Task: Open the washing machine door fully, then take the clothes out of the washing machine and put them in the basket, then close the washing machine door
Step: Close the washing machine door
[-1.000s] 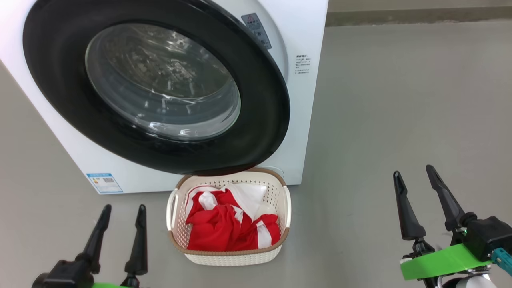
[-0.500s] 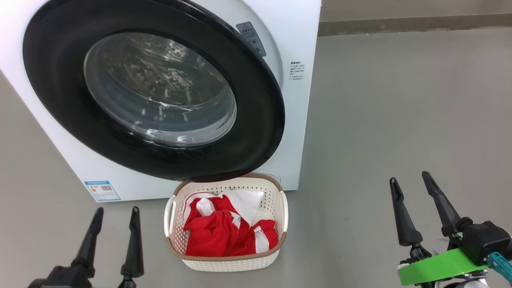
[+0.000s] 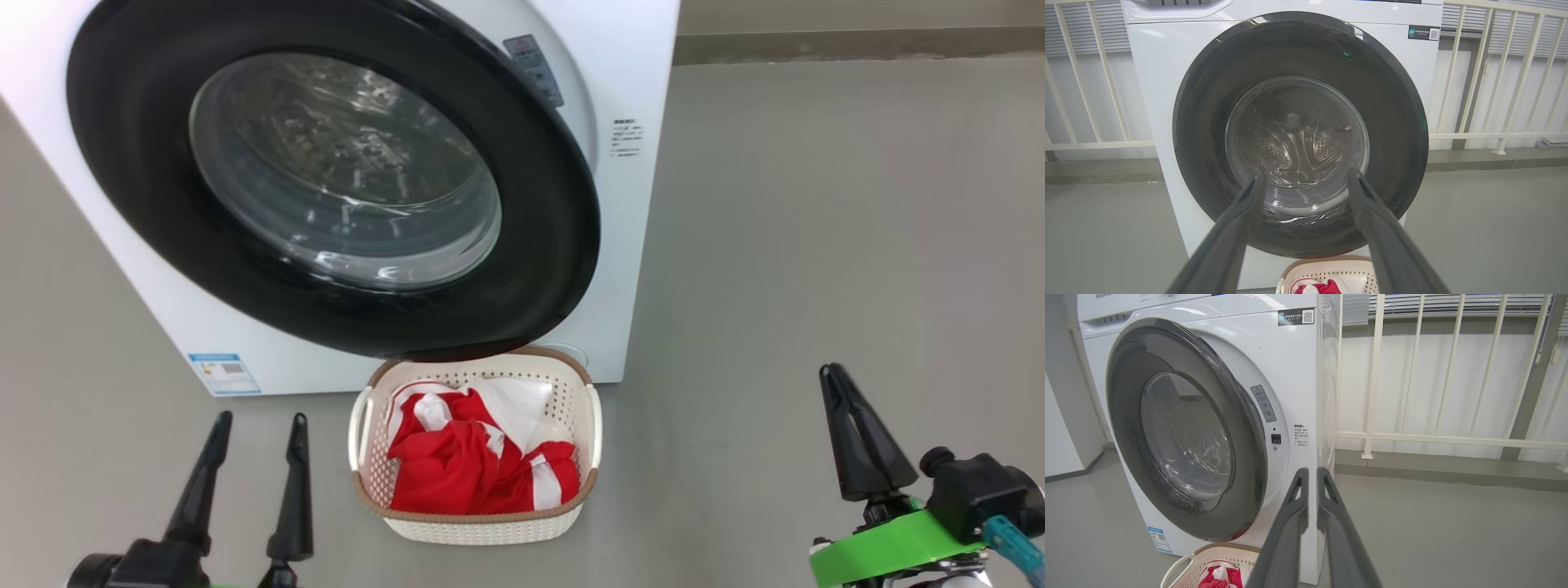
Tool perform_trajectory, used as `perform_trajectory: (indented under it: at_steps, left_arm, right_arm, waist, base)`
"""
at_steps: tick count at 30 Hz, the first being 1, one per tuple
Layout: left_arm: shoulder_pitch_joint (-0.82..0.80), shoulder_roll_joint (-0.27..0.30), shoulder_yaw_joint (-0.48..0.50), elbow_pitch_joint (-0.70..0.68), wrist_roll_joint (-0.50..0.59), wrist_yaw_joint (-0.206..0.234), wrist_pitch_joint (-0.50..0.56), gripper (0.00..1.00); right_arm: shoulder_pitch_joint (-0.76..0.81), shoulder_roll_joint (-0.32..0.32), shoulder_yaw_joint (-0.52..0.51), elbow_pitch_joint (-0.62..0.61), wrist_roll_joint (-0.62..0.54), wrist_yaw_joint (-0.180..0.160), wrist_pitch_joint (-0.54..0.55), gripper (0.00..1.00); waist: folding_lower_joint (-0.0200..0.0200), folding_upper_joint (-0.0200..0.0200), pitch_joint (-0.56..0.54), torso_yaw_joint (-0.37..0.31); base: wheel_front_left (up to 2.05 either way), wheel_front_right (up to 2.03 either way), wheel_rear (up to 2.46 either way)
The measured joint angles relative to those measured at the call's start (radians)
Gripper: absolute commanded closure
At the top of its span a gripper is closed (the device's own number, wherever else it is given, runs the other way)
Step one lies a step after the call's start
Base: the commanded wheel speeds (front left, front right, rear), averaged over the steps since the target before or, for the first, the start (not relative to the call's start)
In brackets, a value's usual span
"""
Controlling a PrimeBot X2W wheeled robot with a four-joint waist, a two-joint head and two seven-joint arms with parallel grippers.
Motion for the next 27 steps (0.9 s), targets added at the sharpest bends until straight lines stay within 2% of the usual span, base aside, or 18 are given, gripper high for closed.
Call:
perform_trajectory:
  at_steps: [7, 15, 27]
  left_arm:
    - [0.000, 0.000, -0.045, -0.017, 0.000, 0.001, 0.000, 0.00]
    - [-0.017, 0.000, -0.125, -0.016, -0.012, 0.004, 0.000, 0.00]
    - [-0.066, 0.000, -0.198, -0.022, -0.044, 0.023, 0.000, 0.00]
  right_arm:
    - [-0.046, 0.000, 0.029, 0.099, -0.029, 0.000, 0.000, 1.00]
    - [-0.240, -0.003, 0.124, 0.309, -0.058, 0.000, 0.015, 1.00]
    - [-0.531, -0.020, 0.162, 0.541, -0.072, 0.000, 0.023, 1.00]
  waist:
    - [0.0000, 0.0000, 0.010, 0.048]
    - [0.0000, 0.0000, 0.032, 0.123]
    - [0.0000, 0.0000, 0.094, 0.229]
  base:
    - [0.00, 0.00, 0.00]
    - [0.00, 0.00, 0.00]
    - [0.00, 0.00, 0.00]
